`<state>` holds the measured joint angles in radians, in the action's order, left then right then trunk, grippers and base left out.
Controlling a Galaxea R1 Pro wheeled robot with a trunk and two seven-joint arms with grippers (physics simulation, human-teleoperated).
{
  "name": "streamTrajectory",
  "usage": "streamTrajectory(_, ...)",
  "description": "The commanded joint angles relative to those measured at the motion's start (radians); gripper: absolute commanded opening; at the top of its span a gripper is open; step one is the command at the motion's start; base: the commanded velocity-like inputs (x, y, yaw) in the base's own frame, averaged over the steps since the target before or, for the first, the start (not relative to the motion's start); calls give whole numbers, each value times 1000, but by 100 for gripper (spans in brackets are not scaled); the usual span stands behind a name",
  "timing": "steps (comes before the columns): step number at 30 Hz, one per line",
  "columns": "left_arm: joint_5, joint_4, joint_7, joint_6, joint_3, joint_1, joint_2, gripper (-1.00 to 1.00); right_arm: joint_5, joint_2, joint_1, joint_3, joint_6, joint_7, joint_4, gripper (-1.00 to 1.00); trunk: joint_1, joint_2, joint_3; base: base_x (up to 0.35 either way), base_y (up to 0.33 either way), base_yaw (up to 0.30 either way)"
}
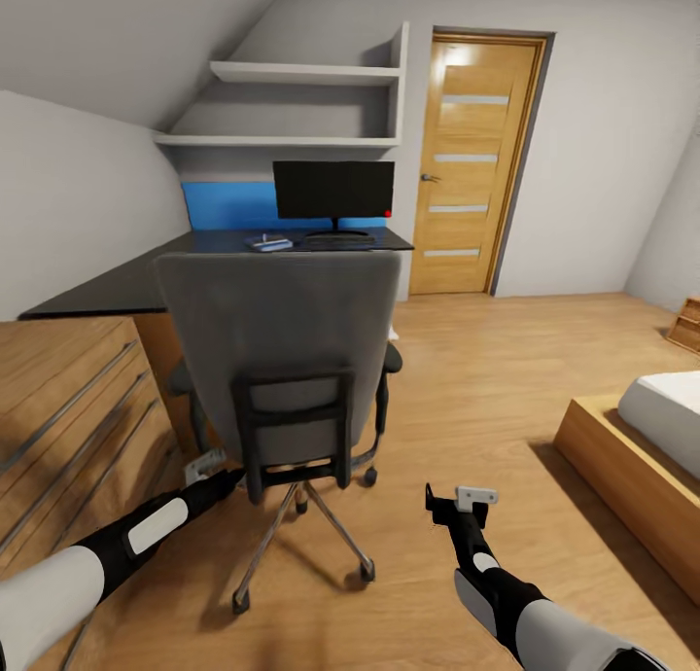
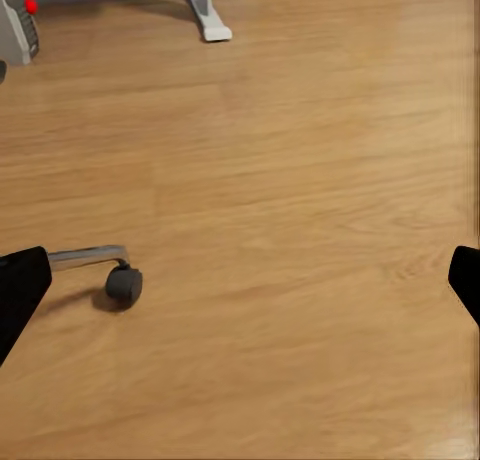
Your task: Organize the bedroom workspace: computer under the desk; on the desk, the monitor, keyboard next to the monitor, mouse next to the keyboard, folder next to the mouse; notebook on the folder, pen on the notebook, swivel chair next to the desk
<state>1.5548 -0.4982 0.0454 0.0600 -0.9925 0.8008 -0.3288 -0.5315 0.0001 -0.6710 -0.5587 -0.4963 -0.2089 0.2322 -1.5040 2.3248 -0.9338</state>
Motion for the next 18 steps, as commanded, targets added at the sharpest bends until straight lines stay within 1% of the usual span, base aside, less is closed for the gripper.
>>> streamTrajectory(1, 7, -3, 2, -1, -5, 1, -1, 100, -3, 0, -1, -9, -2, -7, 0, 100, 0, 0, 0, 245, -209, -80)
streamTrajectory(11, 7, -3, 3, -2, -5, 1, -1, 100, -3, 0, -1, -9, -2, -7, -1, 100, 0, 0, 5, 195, -266, -80)
streamTrajectory(14, 7, -3, 3, 0, -5, 1, -1, 100, -3, 0, -1, -9, -2, -7, -1, 100, 0, 0, 6, 95, -236, -38)
streamTrajectory(18, 8, -3, 2, 2, -5, 1, -1, 100, -4, 0, -1, -9, -2, -7, -1, 100, 0, 0, 6, -20, -68, -10)
